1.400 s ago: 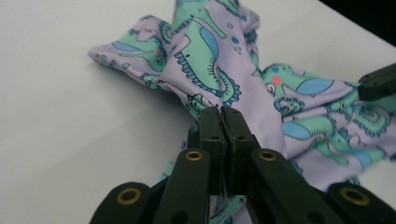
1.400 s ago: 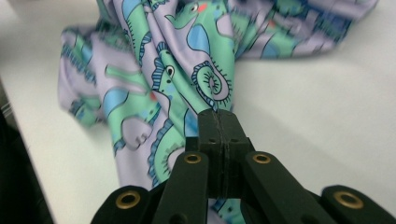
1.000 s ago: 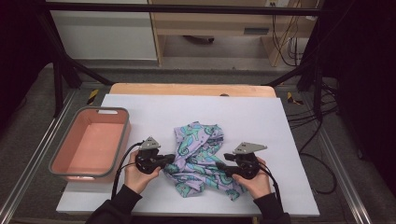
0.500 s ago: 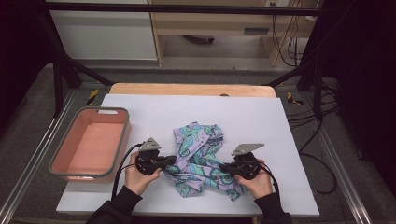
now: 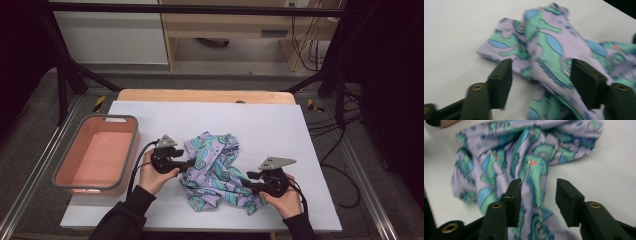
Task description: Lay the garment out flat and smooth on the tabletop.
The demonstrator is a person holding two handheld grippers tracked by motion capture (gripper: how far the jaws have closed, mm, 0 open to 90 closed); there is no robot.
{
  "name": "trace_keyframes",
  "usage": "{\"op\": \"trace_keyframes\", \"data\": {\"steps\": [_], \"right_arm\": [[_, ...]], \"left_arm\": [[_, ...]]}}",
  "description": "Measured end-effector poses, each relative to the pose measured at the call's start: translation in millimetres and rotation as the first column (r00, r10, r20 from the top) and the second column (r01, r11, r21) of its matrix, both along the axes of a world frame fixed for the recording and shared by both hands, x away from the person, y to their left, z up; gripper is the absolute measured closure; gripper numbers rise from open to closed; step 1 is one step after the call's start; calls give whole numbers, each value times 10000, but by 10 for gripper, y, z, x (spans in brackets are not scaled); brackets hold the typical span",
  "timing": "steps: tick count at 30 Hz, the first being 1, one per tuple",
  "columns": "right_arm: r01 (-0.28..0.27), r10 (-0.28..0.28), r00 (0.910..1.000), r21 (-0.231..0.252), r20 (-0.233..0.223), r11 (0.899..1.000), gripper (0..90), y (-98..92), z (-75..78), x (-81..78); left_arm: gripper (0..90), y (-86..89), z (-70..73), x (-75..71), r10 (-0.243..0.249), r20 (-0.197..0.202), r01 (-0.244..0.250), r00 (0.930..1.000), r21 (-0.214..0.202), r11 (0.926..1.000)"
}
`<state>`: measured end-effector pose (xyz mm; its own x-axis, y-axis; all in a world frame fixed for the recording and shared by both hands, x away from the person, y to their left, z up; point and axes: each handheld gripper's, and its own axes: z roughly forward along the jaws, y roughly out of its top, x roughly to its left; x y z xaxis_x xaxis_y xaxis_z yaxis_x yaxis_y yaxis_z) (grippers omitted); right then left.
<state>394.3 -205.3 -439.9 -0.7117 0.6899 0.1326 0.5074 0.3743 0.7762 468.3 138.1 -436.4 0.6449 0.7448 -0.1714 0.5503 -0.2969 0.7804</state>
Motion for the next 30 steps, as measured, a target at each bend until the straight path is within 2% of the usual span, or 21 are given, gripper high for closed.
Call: {"op": "trace_keyframes", "data": {"steps": [3,6,8,10,12,14,15,16,17,19,22,23,25,26,27,29,30], "right_arm": [[212,-216,9991,110,378,9997,454,62,2,77],[249,-248,9992,-30,308,9997,424,145,-45,169],[248,-244,9994,-157,243,9996,417,204,-86,214],[187,-182,9997,-245,176,9995,415,250,-122,243],[151,-148,9998,-271,126,9995,412,282,-154,262],[157,-156,9999,-264,37,9995,416,304,-177,271],[143,-142,9999,-245,13,9996,418,314,-189,274],[142,-142,9999,-318,-17,9994,423,322,-198,275],[90,-89,10000,-348,31,9994,428,327,-209,281],[87,-88,10000,-367,-19,9993,436,341,-221,280],[74,-76,9999,-386,-75,9992,454,353,-237,285],[89,-92,9999,-395,-65,9992,462,357,-244,288],[35,-38,10000,-406,-72,9992,492,361,-256,294],[36,-39,10000,-426,-84,9991,523,366,-260,293],[-51,43,9998,-443,-180,9990,576,371,-263,289],[-116,103,9995,-463,-282,9989,635,380,-271,286],[-147,130,9994,-511,-327,9986,705,378,-273,287]], "left_arm": [[281,-22,-36,170,394,-37,-393,9992,165,9991],[282,-61,-112,340,683,-124,-678,9976,377,9970],[289,-77,-175,441,872,-452,-853,9952,420,9955],[337,-90,-231,510,815,-663,-792,9945,369,9962],[376,-104,-274,545,789,-548,-755,9954,619,9952],[450,-104,-307,566,713,-272,-685,9971,910,9935],[499,-104,-307,566,713,-272,-685,9971,910,9935],[530,-109,-346,584,446,227,-471,9987,1261,9909],[534,-110,-363,593,273,368,-319,9990,1333,9906],[542,-120,-378,596,188,318,-230,9993,1348,9906],[562,-125,-394,606,259,61,-264,9996,1109,9935],[583,-128,-405,608,219,4,-218,9998,1142,9932],[641,-137,-414,595,155,134,-174,9998,1583,9872],[694,-136,-400,582,208,86,-220,9997,1756,9842],[765,-129,-383,571,280,-151,-250,9995,1726,9847],[841,-109,-349,543,329,-475,-248,9983,1609,9867],[858,-95,-329,523,333,-530,-244,9980,1594,9869]]}}
